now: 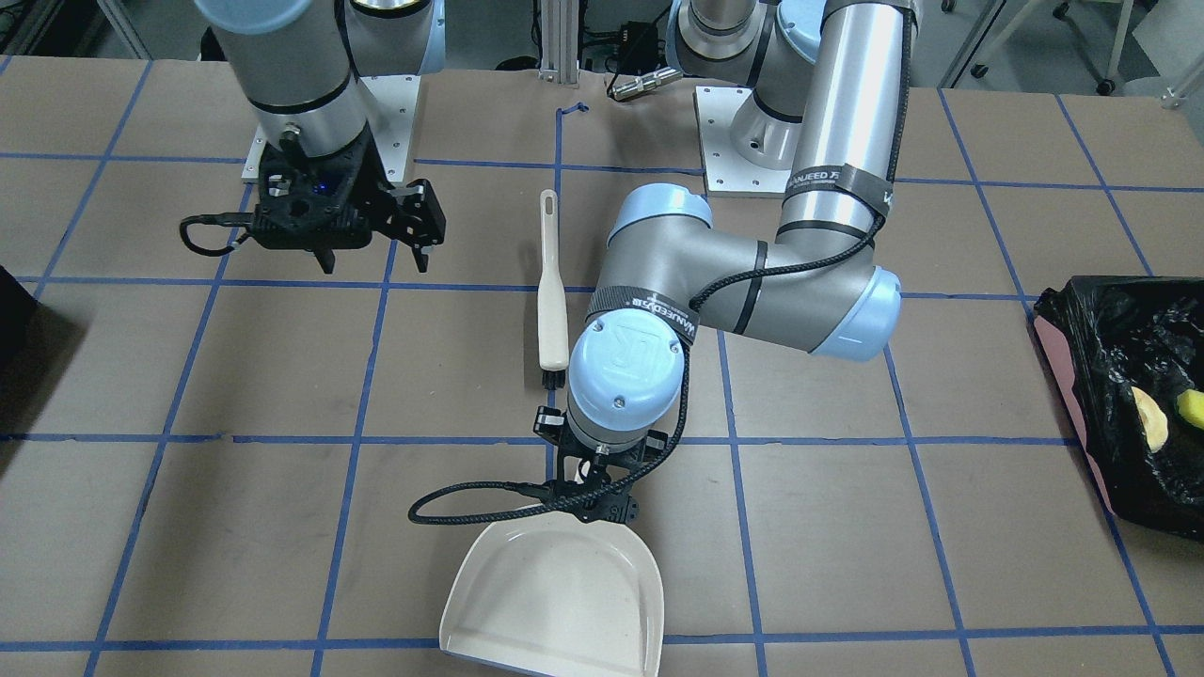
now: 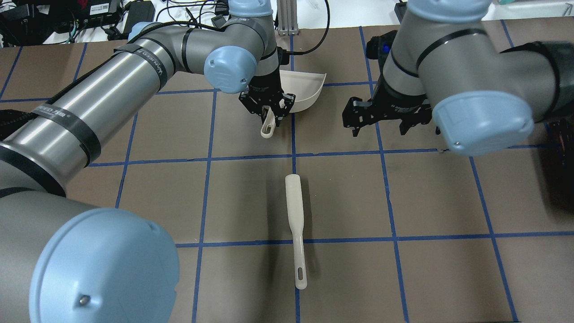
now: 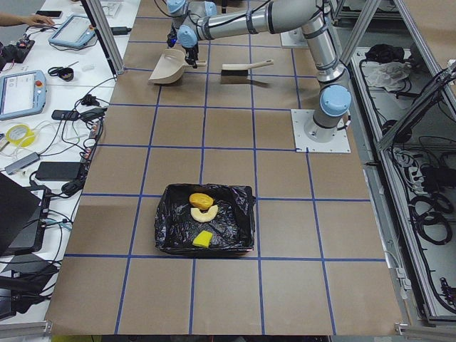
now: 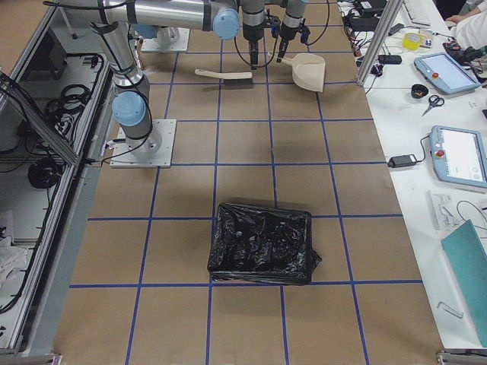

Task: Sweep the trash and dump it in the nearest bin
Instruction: 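Set down the dustpan with left gripper while right gripper releases the brush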

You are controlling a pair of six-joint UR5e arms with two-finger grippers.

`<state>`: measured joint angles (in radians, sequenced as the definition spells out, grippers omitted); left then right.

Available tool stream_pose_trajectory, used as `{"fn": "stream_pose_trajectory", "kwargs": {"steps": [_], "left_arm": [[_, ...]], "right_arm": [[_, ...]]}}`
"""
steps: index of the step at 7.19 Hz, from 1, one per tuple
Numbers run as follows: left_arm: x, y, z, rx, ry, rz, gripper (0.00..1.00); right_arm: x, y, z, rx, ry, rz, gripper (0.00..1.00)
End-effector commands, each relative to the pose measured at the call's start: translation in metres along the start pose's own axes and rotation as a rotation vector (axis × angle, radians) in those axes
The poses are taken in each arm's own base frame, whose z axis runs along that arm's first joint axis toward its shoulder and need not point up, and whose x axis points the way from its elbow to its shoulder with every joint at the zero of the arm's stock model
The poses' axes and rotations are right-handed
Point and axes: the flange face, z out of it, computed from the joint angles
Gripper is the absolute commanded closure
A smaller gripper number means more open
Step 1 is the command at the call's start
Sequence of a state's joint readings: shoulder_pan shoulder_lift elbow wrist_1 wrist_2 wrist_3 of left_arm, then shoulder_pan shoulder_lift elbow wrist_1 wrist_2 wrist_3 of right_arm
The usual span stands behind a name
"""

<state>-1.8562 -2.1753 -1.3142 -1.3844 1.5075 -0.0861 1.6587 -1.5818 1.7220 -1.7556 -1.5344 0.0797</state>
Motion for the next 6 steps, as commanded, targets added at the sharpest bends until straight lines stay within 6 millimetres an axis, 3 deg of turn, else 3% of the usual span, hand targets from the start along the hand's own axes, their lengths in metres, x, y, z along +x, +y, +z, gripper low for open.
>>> {"fn": "stream_pose_trajectory", "kwargs": {"steps": [1, 3, 4, 5, 6], "left_arm": [[0.014, 0.006, 0.014, -0.023, -0.009, -0.067, 1.0], [0.016, 0.007, 0.017, -0.029, -0.01, -0.131, 1.0], [0.017, 0.007, 0.019, -0.031, -0.01, -0.139, 1.0], [0.017, 0.007, 0.019, -0.032, -0.009, -0.142, 1.0], [0.018, 0.006, 0.023, -0.037, -0.01, -0.142, 1.0]], "right_arm": [[0.025, -0.028, -0.04, -0.028, 0.009, 0.006, 0.0], [0.036, -0.036, -0.044, -0.025, 0.013, -0.054, 0.0], [0.058, -0.041, -0.044, -0.025, 0.007, -0.074, 0.0], [0.068, -0.042, -0.043, -0.033, 0.001, -0.048, 0.0], [0.068, -0.04, -0.033, -0.051, -0.005, -0.036, 0.0]]}}
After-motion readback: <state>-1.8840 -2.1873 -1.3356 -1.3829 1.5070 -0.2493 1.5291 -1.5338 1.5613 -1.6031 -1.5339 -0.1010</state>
